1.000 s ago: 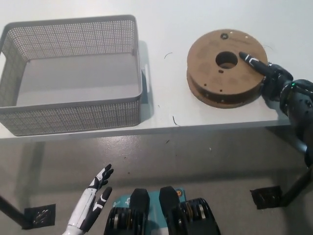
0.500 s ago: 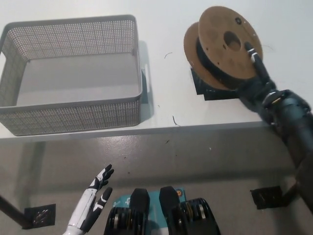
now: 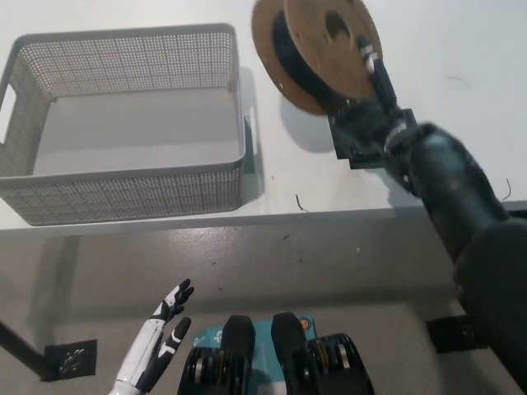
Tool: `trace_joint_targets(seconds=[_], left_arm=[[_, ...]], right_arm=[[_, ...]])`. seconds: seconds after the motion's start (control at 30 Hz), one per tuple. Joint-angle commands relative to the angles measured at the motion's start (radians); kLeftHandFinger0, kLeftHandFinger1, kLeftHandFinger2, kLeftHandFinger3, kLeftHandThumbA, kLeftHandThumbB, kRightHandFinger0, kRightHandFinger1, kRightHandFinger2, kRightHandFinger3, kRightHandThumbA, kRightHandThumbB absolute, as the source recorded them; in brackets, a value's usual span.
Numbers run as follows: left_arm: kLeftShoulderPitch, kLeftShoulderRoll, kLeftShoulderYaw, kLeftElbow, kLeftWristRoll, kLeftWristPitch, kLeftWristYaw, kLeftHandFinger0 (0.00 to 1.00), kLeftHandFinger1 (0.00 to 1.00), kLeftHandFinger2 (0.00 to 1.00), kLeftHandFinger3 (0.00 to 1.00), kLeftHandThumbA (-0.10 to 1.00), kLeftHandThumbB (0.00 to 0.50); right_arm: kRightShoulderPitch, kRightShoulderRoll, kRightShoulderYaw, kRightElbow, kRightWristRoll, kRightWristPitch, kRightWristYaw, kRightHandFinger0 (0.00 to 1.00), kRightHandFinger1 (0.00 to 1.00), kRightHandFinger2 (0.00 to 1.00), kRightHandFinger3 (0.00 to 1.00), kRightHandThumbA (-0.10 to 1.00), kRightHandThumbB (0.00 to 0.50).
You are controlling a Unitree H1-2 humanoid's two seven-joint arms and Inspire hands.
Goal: Use the right hand to pick up a 3d printing filament and place it into a container on the left side
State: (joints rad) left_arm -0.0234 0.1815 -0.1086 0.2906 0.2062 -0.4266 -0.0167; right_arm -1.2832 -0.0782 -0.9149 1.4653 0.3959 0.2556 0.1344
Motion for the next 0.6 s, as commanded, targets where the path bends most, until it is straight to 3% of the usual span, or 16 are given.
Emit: trace_joint_targets(seconds=[0.0,0.07,0.13,0.17,0.23,0.3,0.4,0.57], left_arm=[[-0.001,0.015,-0.003,-0.024,0.011,-0.039,-0.003,1.0,1.0,1.0,1.0,1.0,0.348],[-0.003,0.016,-0.003,-0.024,0.008,-0.039,-0.007,1.0,1.0,1.0,1.0,1.0,0.349],[-0.005,0.017,-0.003,-0.023,0.009,-0.039,-0.008,1.0,1.0,1.0,1.0,1.0,0.347],[-0.007,0.017,-0.003,-0.025,0.011,-0.038,-0.009,1.0,1.0,1.0,1.0,1.0,0.345],[-0.009,0.021,-0.004,-0.025,0.012,-0.043,-0.012,1.0,1.0,1.0,1.0,1.0,0.335],[-0.012,0.021,-0.002,-0.027,0.01,-0.039,-0.014,1.0,1.0,1.0,1.0,1.0,0.341],[-0.008,0.022,-0.002,-0.035,0.013,-0.027,-0.018,1.0,1.0,1.0,1.0,1.0,0.349],[-0.008,0.015,-0.008,-0.034,0.025,-0.026,-0.018,1.0,1.0,1.0,1.0,1.0,0.323]], right_arm=[[-0.175,0.019,0.052,-0.031,0.047,-0.019,0.04,0.0,0.09,0.67,1.0,-0.1,0.102],[-0.204,0.029,0.079,-0.031,0.042,-0.024,0.04,0.0,0.1,0.67,1.0,-0.1,0.089],[-0.219,0.035,0.107,-0.033,0.032,-0.041,0.035,0.0,0.1,0.64,0.93,-0.1,0.103],[-0.231,0.038,0.115,-0.032,0.036,-0.042,0.017,0.0,0.08,0.62,1.0,-0.1,0.123],[-0.257,0.048,0.154,-0.033,0.02,-0.043,0.008,0.0,0.03,0.58,1.0,-0.1,0.076],[-0.279,0.059,0.202,-0.032,-0.005,-0.04,0.0,0.0,0.0,0.54,1.0,-0.1,0.072],[-0.292,0.077,0.279,-0.032,-0.038,-0.051,-0.034,0.0,0.0,0.56,1.0,-0.1,0.054],[-0.304,0.152,0.413,-0.038,-0.103,-0.145,-0.163,0.0,0.11,0.71,1.0,-0.1,0.1]])
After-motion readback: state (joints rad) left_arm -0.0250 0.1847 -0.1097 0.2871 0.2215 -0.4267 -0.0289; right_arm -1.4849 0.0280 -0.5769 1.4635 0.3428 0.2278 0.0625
